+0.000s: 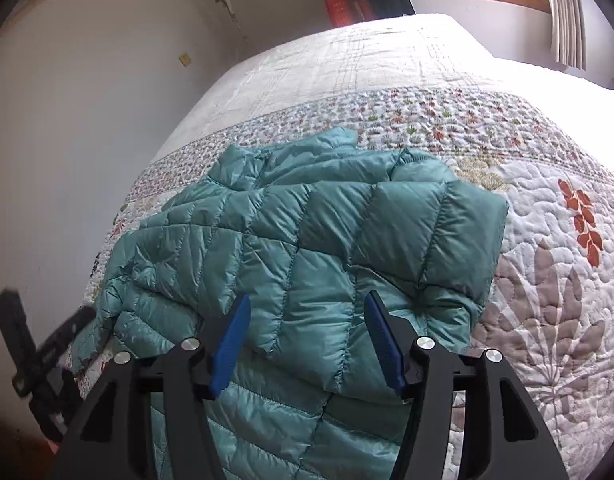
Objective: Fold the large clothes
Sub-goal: 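Grasp the other sleeve cuff with the left gripper and lift it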
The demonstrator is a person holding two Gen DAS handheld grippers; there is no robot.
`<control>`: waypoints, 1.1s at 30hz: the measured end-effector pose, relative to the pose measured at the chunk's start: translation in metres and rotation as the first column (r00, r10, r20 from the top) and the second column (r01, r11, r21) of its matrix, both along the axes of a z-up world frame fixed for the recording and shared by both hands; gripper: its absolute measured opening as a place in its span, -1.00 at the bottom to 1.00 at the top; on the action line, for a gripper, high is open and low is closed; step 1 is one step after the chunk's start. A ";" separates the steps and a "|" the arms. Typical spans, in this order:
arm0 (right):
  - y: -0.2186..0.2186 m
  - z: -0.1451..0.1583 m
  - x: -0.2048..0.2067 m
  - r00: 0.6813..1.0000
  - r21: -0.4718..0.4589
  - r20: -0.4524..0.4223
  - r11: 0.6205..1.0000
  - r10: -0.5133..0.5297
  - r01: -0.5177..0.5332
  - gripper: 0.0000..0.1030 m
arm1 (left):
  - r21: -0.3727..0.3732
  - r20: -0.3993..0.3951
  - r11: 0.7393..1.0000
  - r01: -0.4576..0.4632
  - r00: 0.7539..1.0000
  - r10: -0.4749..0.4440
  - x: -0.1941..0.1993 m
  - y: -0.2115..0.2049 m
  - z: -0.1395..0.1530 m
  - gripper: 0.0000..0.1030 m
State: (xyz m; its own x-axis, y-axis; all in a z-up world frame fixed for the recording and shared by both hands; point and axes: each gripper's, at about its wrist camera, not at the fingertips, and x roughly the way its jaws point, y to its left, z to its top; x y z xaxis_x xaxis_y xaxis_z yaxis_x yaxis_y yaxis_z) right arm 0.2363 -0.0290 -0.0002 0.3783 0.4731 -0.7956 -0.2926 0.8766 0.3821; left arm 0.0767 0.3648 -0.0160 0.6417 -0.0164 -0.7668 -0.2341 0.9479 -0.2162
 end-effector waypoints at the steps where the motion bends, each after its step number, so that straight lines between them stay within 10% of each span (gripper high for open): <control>1: 0.002 -0.001 0.000 1.000 -0.002 -0.003 1.000 0.003 -0.003 0.15 | -0.002 -0.024 1.000 -0.024 0.999 0.024 -0.017 0.013 -0.008 0.52; 6: 0.007 -0.005 -0.001 1.000 -0.012 0.001 1.000 0.017 -0.017 0.15 | -0.081 -0.116 0.972 -0.219 0.971 0.209 -0.094 0.085 -0.041 0.53; 12: 0.014 -0.016 0.002 1.000 -0.023 -0.022 1.000 0.014 -0.014 0.15 | -0.188 -0.103 0.855 -0.484 0.875 0.473 -0.161 0.174 -0.057 0.47; 24: 0.010 -0.025 0.006 1.000 -0.039 -0.030 0.999 -0.008 0.007 0.15 | -0.178 -0.026 0.780 -0.601 0.795 0.606 -0.139 0.214 -0.060 0.41; 33: 0.011 -0.029 0.008 0.999 -0.055 -0.035 0.998 -0.013 0.011 0.15 | -0.104 -0.028 0.766 -0.635 0.772 0.636 -0.131 0.233 -0.061 -0.56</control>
